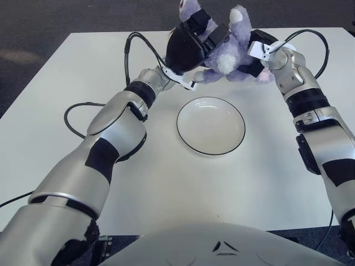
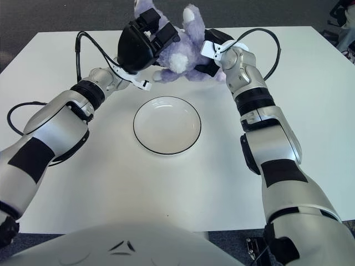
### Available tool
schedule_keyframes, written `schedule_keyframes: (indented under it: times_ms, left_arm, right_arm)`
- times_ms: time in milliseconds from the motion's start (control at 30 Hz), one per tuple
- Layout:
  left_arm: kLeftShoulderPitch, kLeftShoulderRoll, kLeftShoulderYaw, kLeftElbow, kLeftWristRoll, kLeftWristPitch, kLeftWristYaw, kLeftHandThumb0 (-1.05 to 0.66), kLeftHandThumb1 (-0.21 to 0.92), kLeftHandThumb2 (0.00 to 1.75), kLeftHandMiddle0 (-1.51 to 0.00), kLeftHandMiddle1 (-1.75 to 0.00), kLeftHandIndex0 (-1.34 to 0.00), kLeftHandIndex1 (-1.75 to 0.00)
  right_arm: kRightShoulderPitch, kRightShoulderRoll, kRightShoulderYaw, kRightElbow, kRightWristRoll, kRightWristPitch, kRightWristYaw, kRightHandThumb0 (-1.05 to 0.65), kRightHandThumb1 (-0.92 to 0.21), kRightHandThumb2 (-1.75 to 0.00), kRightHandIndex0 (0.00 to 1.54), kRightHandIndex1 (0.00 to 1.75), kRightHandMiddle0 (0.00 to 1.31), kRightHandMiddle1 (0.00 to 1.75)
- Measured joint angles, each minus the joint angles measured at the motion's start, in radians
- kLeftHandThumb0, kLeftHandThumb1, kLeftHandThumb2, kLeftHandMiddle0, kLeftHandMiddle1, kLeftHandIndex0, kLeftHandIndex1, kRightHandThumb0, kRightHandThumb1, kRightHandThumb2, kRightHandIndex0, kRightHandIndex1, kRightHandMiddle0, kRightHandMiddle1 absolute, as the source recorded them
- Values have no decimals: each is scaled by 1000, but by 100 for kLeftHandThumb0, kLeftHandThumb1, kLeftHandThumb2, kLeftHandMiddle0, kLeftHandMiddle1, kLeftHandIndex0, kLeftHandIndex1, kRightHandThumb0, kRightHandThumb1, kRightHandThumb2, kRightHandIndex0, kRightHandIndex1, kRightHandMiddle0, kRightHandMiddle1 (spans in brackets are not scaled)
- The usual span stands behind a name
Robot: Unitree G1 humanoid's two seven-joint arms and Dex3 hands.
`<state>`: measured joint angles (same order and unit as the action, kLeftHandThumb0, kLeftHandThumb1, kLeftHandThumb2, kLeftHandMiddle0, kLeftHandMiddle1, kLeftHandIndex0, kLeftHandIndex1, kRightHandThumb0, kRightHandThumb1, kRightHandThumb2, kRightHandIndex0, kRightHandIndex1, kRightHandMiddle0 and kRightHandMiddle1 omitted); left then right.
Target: Put the doll into the plate.
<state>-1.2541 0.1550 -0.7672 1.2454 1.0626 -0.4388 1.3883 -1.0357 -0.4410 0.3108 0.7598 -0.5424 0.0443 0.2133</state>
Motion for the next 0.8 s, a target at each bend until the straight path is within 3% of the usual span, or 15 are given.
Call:
schedule_keyframes:
  times_ms: [100, 200, 367, 567, 800]
  left_arm:
    - [8, 5, 20, -20, -25, 7, -32, -36, 87, 59, -50, -160, -23, -175]
    - [19, 13, 41, -43, -48, 13, -71, -60, 90, 64, -34, -138, -7, -156]
    - [51, 29, 87, -87, -106, -1, -153, -72, 92, 68, -23, -117, -1, -120]
    - [91, 53, 182, -136, -230, -77, -286, -77, 92, 76, -20, -113, 0, -106]
    - [129, 56, 310, -168, -410, -155, -496, -80, 92, 82, -14, -105, 0, -102]
  right_arm:
    - [8, 0, -1, -5, 0, 20, -17, 0, -2, -161, 87, 160, 62, 175]
    - [29, 0, -9, -22, 2, 40, -37, 0, -1, -162, 88, 160, 63, 175]
    - [75, 0, -21, -48, 10, 50, -69, 0, 1, -163, 89, 160, 64, 175]
    - [122, 0, -29, -70, 9, 9, -150, 0, 1, -164, 90, 158, 64, 175]
    - [175, 19, -66, -133, 15, 27, -232, 0, 5, -164, 97, 148, 68, 175]
